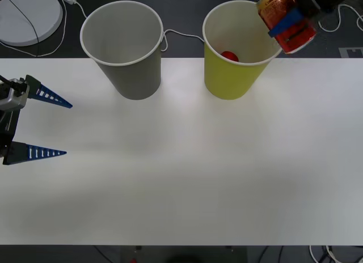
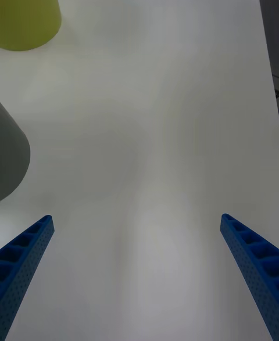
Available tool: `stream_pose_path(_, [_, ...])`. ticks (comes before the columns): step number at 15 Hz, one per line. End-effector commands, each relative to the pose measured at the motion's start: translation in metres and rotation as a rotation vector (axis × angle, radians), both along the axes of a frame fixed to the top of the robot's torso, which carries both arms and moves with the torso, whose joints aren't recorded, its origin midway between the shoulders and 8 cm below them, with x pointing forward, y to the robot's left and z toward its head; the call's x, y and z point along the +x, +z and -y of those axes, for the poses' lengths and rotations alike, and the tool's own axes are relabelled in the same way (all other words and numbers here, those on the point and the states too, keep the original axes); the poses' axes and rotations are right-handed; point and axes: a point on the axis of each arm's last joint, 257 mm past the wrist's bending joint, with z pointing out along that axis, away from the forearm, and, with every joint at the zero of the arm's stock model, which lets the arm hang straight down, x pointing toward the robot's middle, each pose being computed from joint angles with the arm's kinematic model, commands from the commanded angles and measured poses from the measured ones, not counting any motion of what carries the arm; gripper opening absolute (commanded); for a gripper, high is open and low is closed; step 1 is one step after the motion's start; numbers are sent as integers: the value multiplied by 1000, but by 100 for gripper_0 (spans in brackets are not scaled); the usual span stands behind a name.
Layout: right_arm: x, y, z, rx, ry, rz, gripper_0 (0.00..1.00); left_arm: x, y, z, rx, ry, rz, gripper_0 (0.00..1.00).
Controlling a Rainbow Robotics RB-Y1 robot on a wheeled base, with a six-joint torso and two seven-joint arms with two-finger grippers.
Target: Put the can into the green bin and the plastic bottle into the gray bin
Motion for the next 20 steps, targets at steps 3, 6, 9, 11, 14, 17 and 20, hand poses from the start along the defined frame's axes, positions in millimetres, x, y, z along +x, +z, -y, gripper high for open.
stream_pose_path(3, [37, 5, -28, -23, -43, 31, 0, 0, 0, 0, 0, 0, 0, 100])
stream_pose_path(6, [51, 6, -37, -44, -50, 39, 0, 0, 0, 0, 0, 0, 0, 100])
stream_pose_path(9, [58, 6, -38, -68, -46, 40, 0, 0, 0, 0, 0, 0, 0, 100])
stream_pose_path(11, [59, 7, -37, -83, -43, 48, 0, 0, 0, 0, 0, 0, 0, 100])
stream_pose_path(14, [59, 8, -38, -108, -12, 65, 34, 0, 0, 0, 0, 0, 0, 100])
stream_pose_path(17, [58, 8, -40, -119, 18, 70, 100, 0, 0, 0, 0, 0, 0, 100])
stream_pose_path(20, [57, 9, -36, -123, 33, 73, 100, 0, 0, 0, 0, 0, 0, 100])
